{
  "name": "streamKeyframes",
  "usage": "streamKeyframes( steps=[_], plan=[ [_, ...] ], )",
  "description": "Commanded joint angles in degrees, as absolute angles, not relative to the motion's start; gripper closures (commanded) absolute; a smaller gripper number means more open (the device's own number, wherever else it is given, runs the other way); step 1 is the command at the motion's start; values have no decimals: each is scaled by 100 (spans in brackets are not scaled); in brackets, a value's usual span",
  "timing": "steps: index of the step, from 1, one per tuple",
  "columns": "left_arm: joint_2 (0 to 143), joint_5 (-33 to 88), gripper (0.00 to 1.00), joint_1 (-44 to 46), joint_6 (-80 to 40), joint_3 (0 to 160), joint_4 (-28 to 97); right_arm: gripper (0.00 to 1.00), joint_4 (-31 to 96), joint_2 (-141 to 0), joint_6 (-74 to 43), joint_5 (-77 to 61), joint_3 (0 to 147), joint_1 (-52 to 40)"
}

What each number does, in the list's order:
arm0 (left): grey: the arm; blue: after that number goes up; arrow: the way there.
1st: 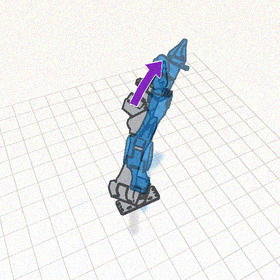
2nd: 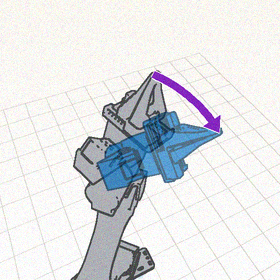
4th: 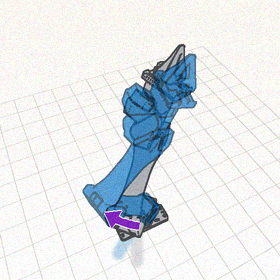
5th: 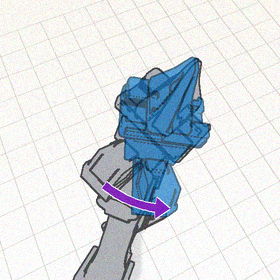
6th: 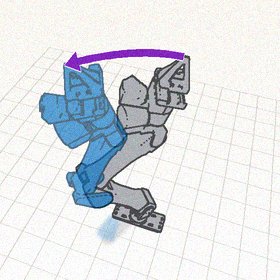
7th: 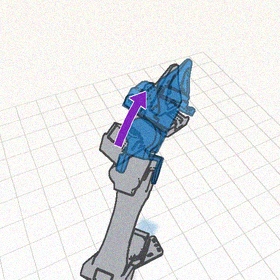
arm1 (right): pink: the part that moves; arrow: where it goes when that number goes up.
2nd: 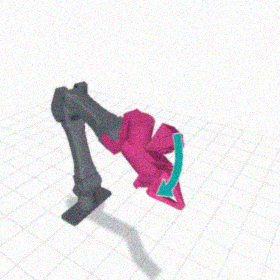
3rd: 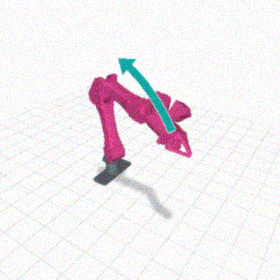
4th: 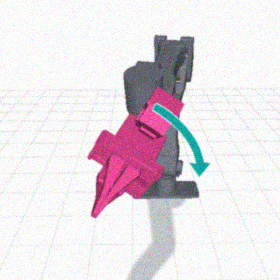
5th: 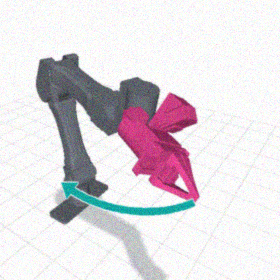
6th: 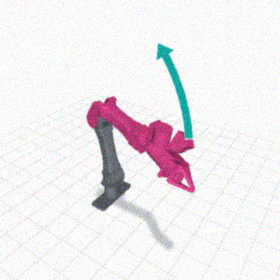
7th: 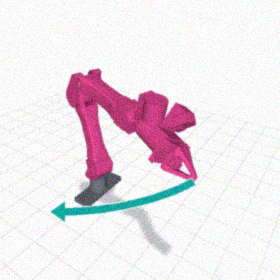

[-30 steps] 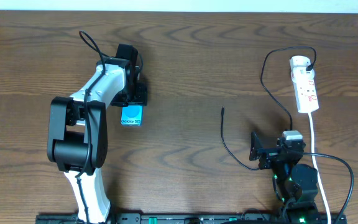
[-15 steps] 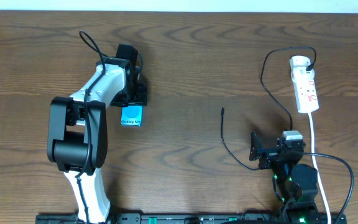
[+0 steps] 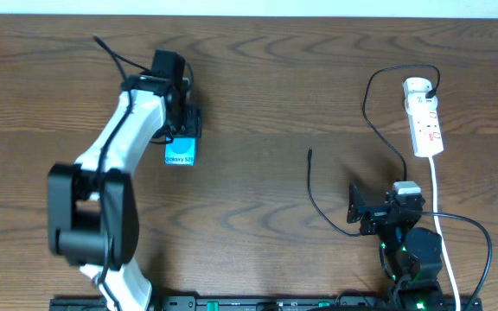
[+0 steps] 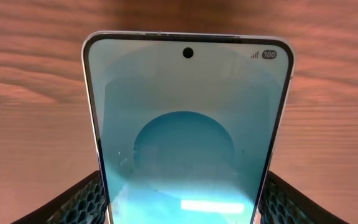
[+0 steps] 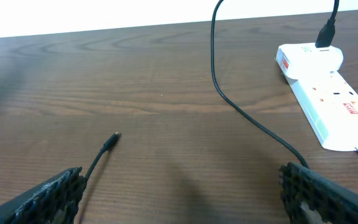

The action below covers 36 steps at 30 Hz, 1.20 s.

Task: Plug charger to phone and switch on socket
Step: 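Lift the phone with the left gripper and tilt it upright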

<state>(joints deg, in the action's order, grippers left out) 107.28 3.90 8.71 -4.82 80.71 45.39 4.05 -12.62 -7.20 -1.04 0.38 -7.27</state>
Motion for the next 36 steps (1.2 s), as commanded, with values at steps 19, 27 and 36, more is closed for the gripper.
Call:
streamKeyframes(
  steps=[19, 27, 36],
  plan=[
    [8333, 2565, 93, 781, -4495, 8064, 4790, 1, 432, -1238, -768, -56, 32, -722],
    [8460, 4351, 93, 198, -5640, 8064, 4788, 1, 432, -1238, -768, -56, 32, -722],
    [8556, 6152, 93, -670, -8178, 8064, 4587, 1, 434, -1238, -766, -56, 32, -722]
  ],
)
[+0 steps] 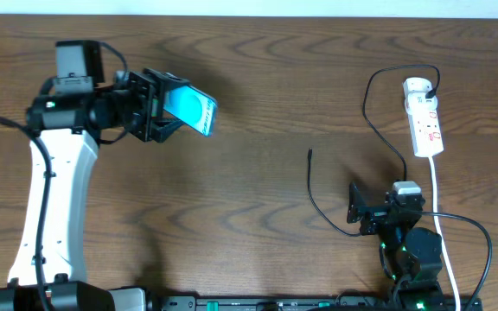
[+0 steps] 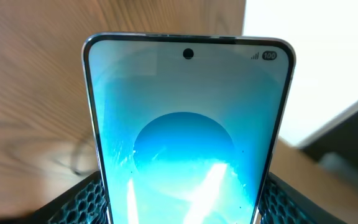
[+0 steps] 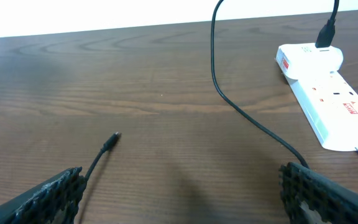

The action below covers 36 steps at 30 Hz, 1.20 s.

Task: Plug charger to phone and switch on socket
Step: 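Lift the phone with the left gripper and tilt it upright, then lower the held phone toward the table center with the left gripper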

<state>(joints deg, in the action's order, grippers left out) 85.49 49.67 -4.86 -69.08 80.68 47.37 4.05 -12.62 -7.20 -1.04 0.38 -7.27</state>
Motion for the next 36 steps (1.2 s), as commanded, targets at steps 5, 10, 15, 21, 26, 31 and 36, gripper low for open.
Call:
streamKeyframes(
  steps=[5, 10, 15, 21, 26, 31, 36],
  plan=[
    [8556, 7312, 93, -928, -8866, 8064, 4069, 1, 432, -1238, -768, -56, 32, -722],
    [8556, 8012, 93, -1072, -8969, 8064, 4056, 1, 434, -1238, -766, -56, 32, -722],
    [8556, 8309, 93, -1120, -8971, 8064, 4053, 1, 432, -1238, -768, -56, 32, -722],
    [8558, 7968, 93, -1120, -8965, 8064, 4053, 1, 432, -1238, -768, -56, 32, -722],
    [8556, 7157, 93, -1118, -8486, 8064, 4058, 1, 434, -1238, -768, -56, 32, -722],
    [8556, 5867, 93, -1105, -7019, 8064, 4211, 1, 432, -1238, -768, -56, 32, -722],
    [8556, 4405, 93, -1022, -6294, 8064, 4943, 1, 432, -1238, -768, -56, 32, -722]
  ],
)
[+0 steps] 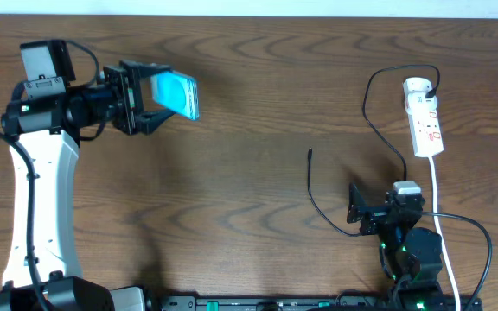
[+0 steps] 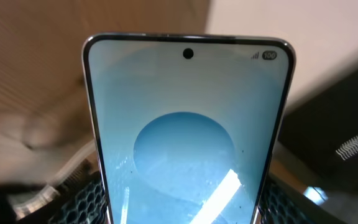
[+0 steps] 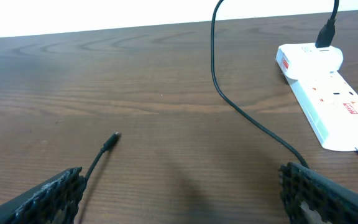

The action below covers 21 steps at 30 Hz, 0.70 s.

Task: Plug charger to phone and switch on socket
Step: 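Lower the held phone toward the table center with the left gripper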

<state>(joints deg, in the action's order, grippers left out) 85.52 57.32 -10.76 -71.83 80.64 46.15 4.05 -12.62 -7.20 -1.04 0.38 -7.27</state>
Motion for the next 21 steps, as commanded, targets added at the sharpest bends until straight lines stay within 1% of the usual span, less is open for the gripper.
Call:
streamKeyframes(
  steps=[1, 5, 11, 21],
  plan=[
    [8556, 4040, 93, -980, -6239, 8064, 5100, 1, 432, -1238, -766, -56, 32, -722],
    [8558, 2875, 92, -720, -5999, 8062, 5450, 1, 432, -1238, -768, -56, 32, -722],
    [8556, 1385, 93, -119, -5983, 8062, 5817, 1, 432, -1238, -766, -56, 32, -722],
    [8597, -132, 93, 661, -6025, 8018, 6045, 1, 432, -1238, -768, -56, 32, -722]
  ],
)
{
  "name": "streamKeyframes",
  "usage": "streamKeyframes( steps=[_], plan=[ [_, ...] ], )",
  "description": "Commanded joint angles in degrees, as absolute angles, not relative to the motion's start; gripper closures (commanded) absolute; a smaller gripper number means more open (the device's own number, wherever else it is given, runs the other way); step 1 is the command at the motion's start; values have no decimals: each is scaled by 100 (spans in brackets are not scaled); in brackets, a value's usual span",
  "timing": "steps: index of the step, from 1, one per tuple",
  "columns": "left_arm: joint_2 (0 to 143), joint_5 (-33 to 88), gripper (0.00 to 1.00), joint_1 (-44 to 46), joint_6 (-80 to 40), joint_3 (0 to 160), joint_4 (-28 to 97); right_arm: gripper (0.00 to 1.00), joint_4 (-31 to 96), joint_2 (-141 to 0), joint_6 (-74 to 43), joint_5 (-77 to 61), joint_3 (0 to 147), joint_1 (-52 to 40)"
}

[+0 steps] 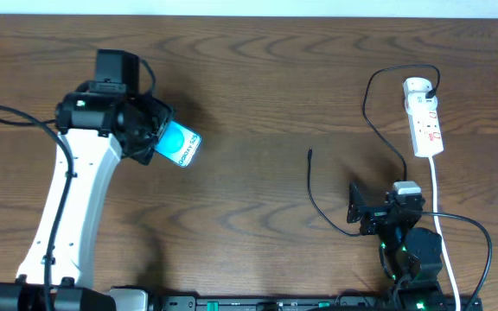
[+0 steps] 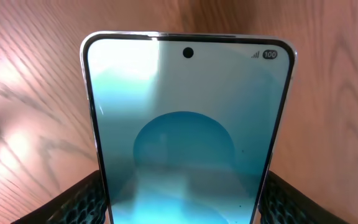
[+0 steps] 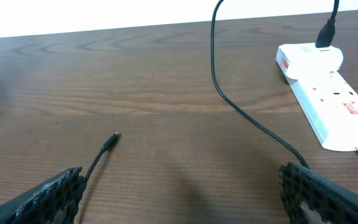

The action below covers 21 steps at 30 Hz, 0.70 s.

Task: Plug charger to phone and switch on socket
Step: 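Lower the held phone toward the table center with the left gripper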

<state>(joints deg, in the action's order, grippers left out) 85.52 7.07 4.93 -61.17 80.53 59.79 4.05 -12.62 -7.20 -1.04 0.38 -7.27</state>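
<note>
My left gripper (image 1: 150,142) is shut on the phone (image 1: 178,144), a handset with a lit blue screen, held over the left part of the table. The left wrist view is filled by that phone (image 2: 187,130), with the black fingers (image 2: 73,199) on both of its sides. The black charger cable (image 1: 318,212) lies right of centre; its free plug tip (image 3: 109,142) rests on the wood. The other end runs to the white socket strip (image 1: 424,117) at the far right. My right gripper (image 3: 182,202) stays open near the front edge, with nothing between its fingers.
The white lead of the socket strip (image 1: 437,203) runs down the right side toward the right arm's base (image 1: 400,233). The table's back edge (image 1: 249,15) meets a pale wall. Bare wood (image 1: 249,112) lies between the phone and the cable.
My left gripper, still holding the phone, has moved from high at the back left down and rightward, and the phone now faces up over the wood. The right arm has not moved.
At first my left gripper held the phone low over the table's left half. Then the phone was raised and tilted at the back left, and stayed lifted there. Now it is back over the wood further forward. The right gripper and cable have stayed put throughout.
</note>
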Motion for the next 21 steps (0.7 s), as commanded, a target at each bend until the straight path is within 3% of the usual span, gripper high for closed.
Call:
streamKeyframes(
  steps=[1, 8, 14, 21],
  plan=[
    [8606, -200, 93, 709, -6025, 7996, 6066, 1, 432, -1238, -768, -56, 32, -722],
    [8884, -303, 93, 974, -6042, 7728, 6099, 1, 377, -1238, -766, 36, 32, -716],
    [9172, -104, 93, 974, -6090, 7714, 6053, 1, -674, -1238, -1649, -340, 106, -718],
    [9172, -45, 93, 974, -6095, 7714, 5922, 1, 781, -2255, -1564, -609, 2178, -716]
  ],
)
